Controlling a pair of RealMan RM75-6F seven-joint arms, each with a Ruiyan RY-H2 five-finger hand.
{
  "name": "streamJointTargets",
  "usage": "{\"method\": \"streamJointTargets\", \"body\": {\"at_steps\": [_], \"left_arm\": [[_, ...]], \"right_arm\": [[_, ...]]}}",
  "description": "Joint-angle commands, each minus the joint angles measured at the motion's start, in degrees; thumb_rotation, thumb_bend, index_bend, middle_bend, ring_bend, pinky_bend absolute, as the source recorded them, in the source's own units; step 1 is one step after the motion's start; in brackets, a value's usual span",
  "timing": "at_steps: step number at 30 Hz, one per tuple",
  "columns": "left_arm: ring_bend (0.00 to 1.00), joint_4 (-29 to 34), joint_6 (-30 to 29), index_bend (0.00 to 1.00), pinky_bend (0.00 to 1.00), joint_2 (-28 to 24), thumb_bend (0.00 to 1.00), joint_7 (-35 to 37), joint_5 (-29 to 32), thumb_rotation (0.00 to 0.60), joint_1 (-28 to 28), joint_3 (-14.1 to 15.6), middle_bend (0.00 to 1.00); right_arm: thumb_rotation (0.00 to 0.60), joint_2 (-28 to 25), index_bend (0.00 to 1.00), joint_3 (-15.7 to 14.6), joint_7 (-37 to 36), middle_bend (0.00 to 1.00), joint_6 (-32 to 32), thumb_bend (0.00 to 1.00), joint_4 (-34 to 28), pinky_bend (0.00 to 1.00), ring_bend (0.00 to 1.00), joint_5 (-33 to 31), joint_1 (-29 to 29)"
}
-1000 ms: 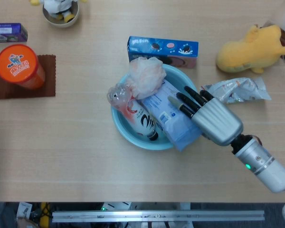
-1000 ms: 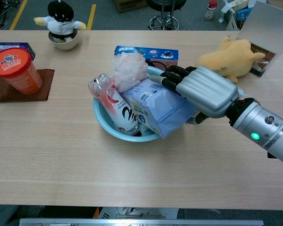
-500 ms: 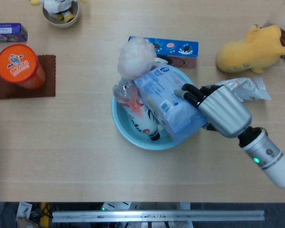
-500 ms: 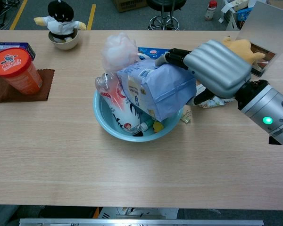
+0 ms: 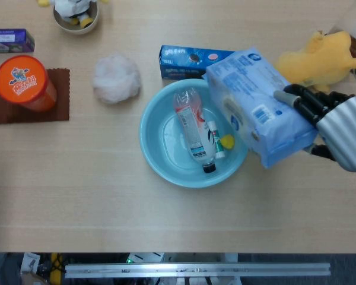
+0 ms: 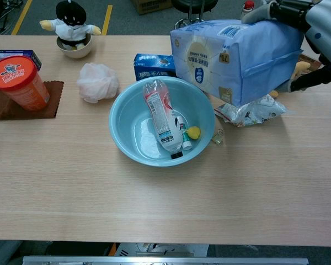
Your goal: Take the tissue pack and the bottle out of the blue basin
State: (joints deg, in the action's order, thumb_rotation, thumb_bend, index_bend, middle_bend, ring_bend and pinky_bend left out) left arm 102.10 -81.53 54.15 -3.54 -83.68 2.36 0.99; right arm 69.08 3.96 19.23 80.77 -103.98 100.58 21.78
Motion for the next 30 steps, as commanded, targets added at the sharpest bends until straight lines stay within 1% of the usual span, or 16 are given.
{"method": "streamJointTargets", "body": {"at_steps": [1,4,8,15,22,25,26,28,30], "left_arm": [[0.14,0.08,0.07,0.23,0.1,0.06,0.32,-0.18,-0.12,0.6,0.02,0.11,0.2],[0.14,0.15,0.39,0.23,0.1,0.19,0.32,-0.47,-0.07,0.6,0.12,0.23,0.2],[0.14,0.34,0.82,0.23,0.1,0.35,0.32,-1.05,0.04,0.6,0.26,0.37,0.2],[0.14,0.41,1.06,0.23,0.1,0.73,0.32,-1.44,-0.09,0.6,0.3,0.62,0.2],[0.14,0.25,1.08,0.23,0.1,0.71,0.32,-1.38,0.55,0.6,-0.02,0.8,0.2],[0.14,0.31,1.34,0.23,0.1,0.71,0.32,-1.54,0.73,0.6,0.08,0.8,0.2],[0.14,0.38,1.41,0.23,0.1,0.68,0.32,-1.62,0.73,0.6,0.12,0.81,0.2],[0.14,0.38,1.57,0.23,0.1,0.71,0.32,-1.69,0.81,0.6,0.25,0.74,0.2],[0.14,0.39,1.65,0.23,0.1,0.77,0.32,-1.78,0.89,0.6,0.37,0.64,0.2]], "right_arm": [[0.6,-1.36,0.61,-1.19,-1.09,0.55,0.99,0.29,2.1,0.76,0.59,-0.45,-1.76],[0.6,-1.91,0.61,-1.68,-2.18,0.55,1.0,0.29,4.92,0.76,0.59,-2.02,-2.83],[0.6,-1.37,0.61,-1.65,-4.04,0.55,0.44,0.29,8.81,0.76,0.59,-4.24,-3.49],[0.6,2.4,0.61,-1.92,-7.43,0.55,-2.1,0.29,16.41,0.76,0.59,-5.05,-2.52],[0.6,5.44,0.61,-3.07,-7.84,0.55,-4.12,0.29,21.08,0.76,0.59,-4.64,-1.89],[0.6,5.23,0.59,-4.19,-7.77,0.54,-6.24,0.28,21.25,0.75,0.56,-5.04,-1.75],[0.6,4.21,0.54,-4.9,-7.32,0.5,-8.48,0.26,20.1,0.72,0.51,-6.07,-1.62],[0.6,2.22,0.36,-5.64,-6.01,0.38,-11.56,0.21,17.71,0.61,0.39,-7.58,-1.25],[0.6,0.3,0.11,-6.06,-4.49,0.19,-13.34,0.14,15.3,0.47,0.24,-8.68,-1.08]]}}
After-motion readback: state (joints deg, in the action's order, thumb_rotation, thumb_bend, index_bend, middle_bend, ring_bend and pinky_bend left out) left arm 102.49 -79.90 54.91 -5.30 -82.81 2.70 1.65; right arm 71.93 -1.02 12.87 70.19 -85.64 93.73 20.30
